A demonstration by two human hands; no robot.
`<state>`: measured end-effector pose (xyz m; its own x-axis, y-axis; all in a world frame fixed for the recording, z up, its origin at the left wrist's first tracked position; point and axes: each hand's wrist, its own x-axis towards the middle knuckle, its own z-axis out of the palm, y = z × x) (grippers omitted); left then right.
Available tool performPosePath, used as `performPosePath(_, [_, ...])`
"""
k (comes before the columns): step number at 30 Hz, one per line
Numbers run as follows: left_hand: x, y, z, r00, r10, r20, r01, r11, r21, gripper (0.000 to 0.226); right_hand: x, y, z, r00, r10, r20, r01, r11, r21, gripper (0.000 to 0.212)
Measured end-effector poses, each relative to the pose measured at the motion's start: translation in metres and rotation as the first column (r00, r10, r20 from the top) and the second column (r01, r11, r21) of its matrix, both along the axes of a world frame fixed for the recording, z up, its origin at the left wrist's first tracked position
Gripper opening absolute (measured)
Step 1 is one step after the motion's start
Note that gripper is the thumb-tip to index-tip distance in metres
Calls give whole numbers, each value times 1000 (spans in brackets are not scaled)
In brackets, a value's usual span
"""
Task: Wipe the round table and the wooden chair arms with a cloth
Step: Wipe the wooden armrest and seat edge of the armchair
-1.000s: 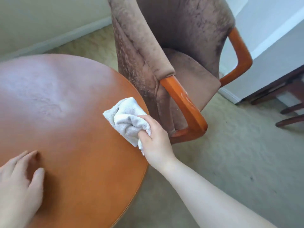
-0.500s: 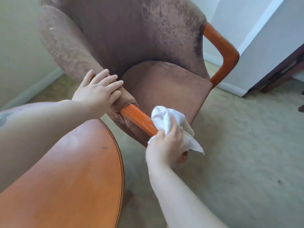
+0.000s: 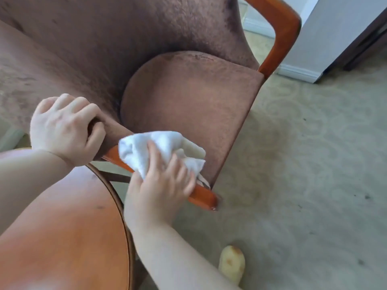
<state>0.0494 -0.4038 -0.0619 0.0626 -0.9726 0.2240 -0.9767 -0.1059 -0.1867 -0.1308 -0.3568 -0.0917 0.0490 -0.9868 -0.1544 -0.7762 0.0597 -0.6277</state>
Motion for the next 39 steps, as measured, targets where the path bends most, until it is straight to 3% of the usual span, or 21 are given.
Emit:
performPosePath(2, [-2, 0, 0, 1000, -12, -15, 12, 1000, 0, 32, 7, -5, 1, 984, 176, 26, -174, 983, -65, 63])
performPosePath(4, [-1, 1, 2, 998, -62, 3, 62, 998, -2, 36, -28, -5, -18, 910, 415, -19, -406, 880, -247, 57])
performPosePath(6, [1, 3, 0, 991, -129, 20, 130, 991, -26, 38, -77, -5, -40, 863, 499, -81, -495, 803, -333, 53])
performPosePath(7, [3, 4, -2, 988, -153, 34, 155, 987, -52, 37, -94, -4, -46, 894, 446, -44, -436, 843, -316, 52])
performPosePath(9, [5, 4, -5, 978, -197, 69, 204, 973, -104, 31, -92, -7, -39, 982, 175, 73, -158, 967, -198, 45])
performPosePath(11, [6, 3, -6, 966, -237, 98, 248, 962, -111, 25, -44, -22, -20, 994, -90, 64, 87, 995, 40, 37])
performPosePath(12, [7, 3, -6, 962, -253, 101, 263, 958, -115, 24, -15, -32, -9, 991, -126, 51, 118, 984, 130, 36])
performPosePath(15, [6, 4, -6, 965, -247, 83, 257, 954, -154, 25, 36, -38, 9, 995, -43, 93, 34, 994, 102, 36])
performPosePath(18, [5, 3, -2, 982, -181, 50, 185, 976, -118, 22, -10, -22, -2, 958, 285, 36, -278, 950, -142, 45])
performPosePath(20, [3, 0, 1, 987, -156, 20, 157, 986, -47, 22, -55, -11, -20, 934, 356, 0, -348, 912, -216, 53])
performPosePath(22, [4, -2, 2, 989, -147, -19, 147, 988, 34, 26, -72, -11, -24, 986, 164, 25, -160, 978, -132, 53])
performPosePath(24, [3, -7, 3, 993, -110, -41, 114, 985, 128, 35, -49, -23, -16, 999, -30, -22, 32, 994, 101, 49])
performPosePath(27, [-6, -10, 1, 999, 15, -48, -5, 981, 196, 43, 10, -53, -1, 996, 3, -86, 23, 953, 302, 30])
performPosePath(30, [-10, -12, 2, 996, 61, -57, -48, 977, 209, 45, 26, -38, 3, 996, 42, -78, -35, 995, 91, 28])
performPosePath(34, [-3, -14, 5, 998, -40, -44, 50, 964, 260, 53, -57, 2, -12, 945, 283, 164, -255, 952, -172, 37])
performPosePath(35, [-4, -13, 6, 999, -34, -39, 43, 965, 258, 52, -78, 5, -22, 948, 229, 220, -199, 969, -149, 38])
performPosePath(36, [-6, -13, 5, 999, -23, -34, 31, 967, 253, 50, -89, 2, -28, 962, 38, 272, -29, 999, -35, 36])
performPosePath(37, [-8, -12, 4, 999, -13, -33, 21, 969, 247, 49, -94, -8, -34, 919, -216, 329, 174, 973, 153, 33])
performPosePath(38, [-8, -12, 2, 999, -11, -31, 18, 972, 235, 49, -96, -22, -43, 833, -455, 314, 329, 864, 380, 30])
performPosePath(39, [-6, -12, 0, 1000, -14, -24, 19, 975, 220, 49, -96, -36, -52, 785, -562, 259, 351, 749, 562, 23])
